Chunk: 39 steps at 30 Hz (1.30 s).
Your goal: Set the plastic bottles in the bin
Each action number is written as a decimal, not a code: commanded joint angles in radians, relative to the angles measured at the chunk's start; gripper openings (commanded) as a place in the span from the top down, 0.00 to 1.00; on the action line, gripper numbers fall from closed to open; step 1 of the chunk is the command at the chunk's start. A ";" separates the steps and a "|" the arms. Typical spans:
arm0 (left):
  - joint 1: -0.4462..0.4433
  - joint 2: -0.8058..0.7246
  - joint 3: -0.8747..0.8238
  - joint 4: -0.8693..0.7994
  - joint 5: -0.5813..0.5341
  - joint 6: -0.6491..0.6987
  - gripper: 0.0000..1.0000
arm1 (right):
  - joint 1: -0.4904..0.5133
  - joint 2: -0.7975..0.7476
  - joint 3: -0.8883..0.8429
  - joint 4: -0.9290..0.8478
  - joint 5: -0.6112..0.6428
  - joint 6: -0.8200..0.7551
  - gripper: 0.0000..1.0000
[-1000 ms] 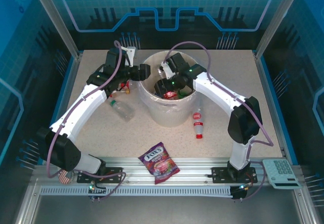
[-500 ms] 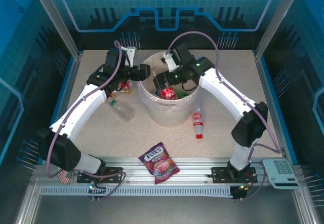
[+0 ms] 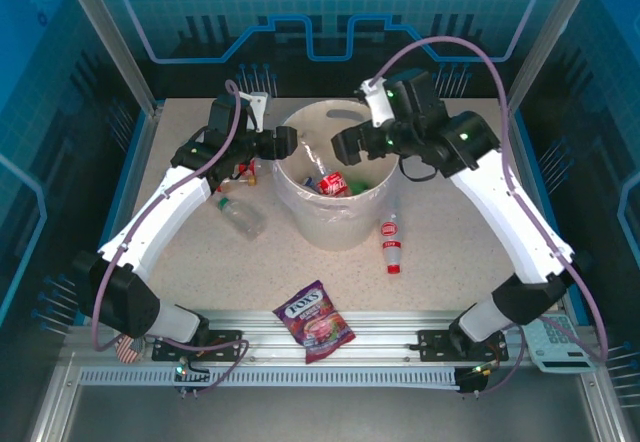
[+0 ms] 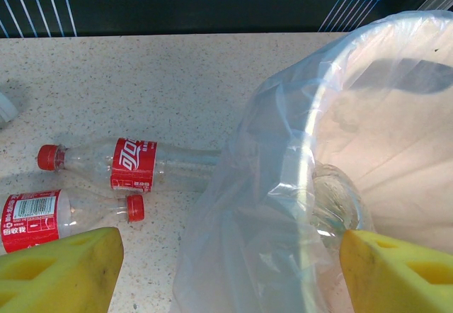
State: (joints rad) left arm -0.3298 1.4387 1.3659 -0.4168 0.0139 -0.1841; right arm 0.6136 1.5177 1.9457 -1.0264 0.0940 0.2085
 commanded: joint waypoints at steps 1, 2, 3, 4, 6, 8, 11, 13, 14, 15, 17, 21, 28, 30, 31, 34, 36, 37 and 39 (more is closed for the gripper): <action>-0.006 0.011 -0.032 -0.079 -0.035 0.029 0.19 | -0.032 -0.071 -0.007 -0.095 0.069 0.004 0.01; -0.006 0.010 -0.032 -0.079 -0.037 0.032 0.19 | -0.046 -0.090 -0.023 -0.102 0.074 0.012 0.01; -0.006 0.009 -0.031 -0.079 -0.036 0.031 0.19 | -0.060 -0.116 -0.043 -0.110 0.080 0.019 0.01; -0.006 0.009 -0.032 -0.079 -0.037 0.032 0.19 | -0.077 -0.141 -0.069 -0.116 0.081 0.027 0.01; -0.006 0.009 -0.032 -0.079 -0.035 0.031 0.19 | -0.117 -0.202 -0.133 -0.122 0.079 0.045 0.02; -0.006 0.009 -0.031 -0.079 -0.035 0.030 0.19 | -0.159 -0.260 -0.201 -0.123 0.074 0.063 0.02; -0.006 0.012 -0.032 -0.080 -0.035 0.032 0.19 | -0.236 -0.341 -0.304 -0.135 0.048 0.092 0.04; -0.006 0.015 -0.030 -0.082 -0.035 0.032 0.19 | -0.291 -0.389 -0.372 -0.146 0.029 0.109 0.05; -0.006 0.015 -0.031 -0.082 -0.034 0.032 0.19 | -0.314 -0.409 -0.401 -0.150 0.024 0.116 0.05; -0.006 0.017 -0.030 -0.083 -0.034 0.031 0.19 | -0.336 -0.430 -0.437 -0.154 0.017 0.122 0.05; -0.006 0.016 -0.031 -0.082 -0.035 0.031 0.19 | -0.373 -0.471 -0.507 -0.150 -0.005 0.132 0.05; -0.006 0.015 -0.030 -0.083 -0.031 0.031 0.19 | -0.422 -0.519 -0.646 -0.081 -0.106 0.171 0.06; -0.006 0.012 -0.028 -0.084 -0.029 0.030 0.19 | -0.428 -0.548 -0.863 0.018 -0.151 0.233 0.08; -0.006 0.012 -0.027 -0.086 -0.032 0.030 0.19 | -0.427 -0.554 -0.939 0.063 -0.183 0.254 0.09; -0.006 0.011 -0.028 -0.085 -0.031 0.030 0.19 | -0.427 -0.552 -0.969 0.081 -0.192 0.261 0.10; -0.006 0.007 -0.029 -0.083 -0.032 0.028 0.19 | -0.427 -0.550 -1.042 0.136 -0.216 0.276 0.11; -0.005 0.006 -0.029 -0.084 -0.032 0.029 0.19 | -0.426 -0.544 -1.093 0.175 -0.227 0.290 0.11; -0.006 0.005 -0.029 -0.083 -0.030 0.029 0.19 | -0.425 -0.539 -1.113 0.195 -0.234 0.297 0.11; -0.006 0.005 -0.028 -0.084 -0.027 0.027 0.19 | -0.420 -0.522 -1.155 0.245 -0.255 0.316 0.12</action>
State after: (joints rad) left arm -0.3305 1.4387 1.3659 -0.4171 0.0113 -0.1841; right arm 0.1997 0.9840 0.8314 -0.8806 -0.1108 0.4801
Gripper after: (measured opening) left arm 0.809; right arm 0.885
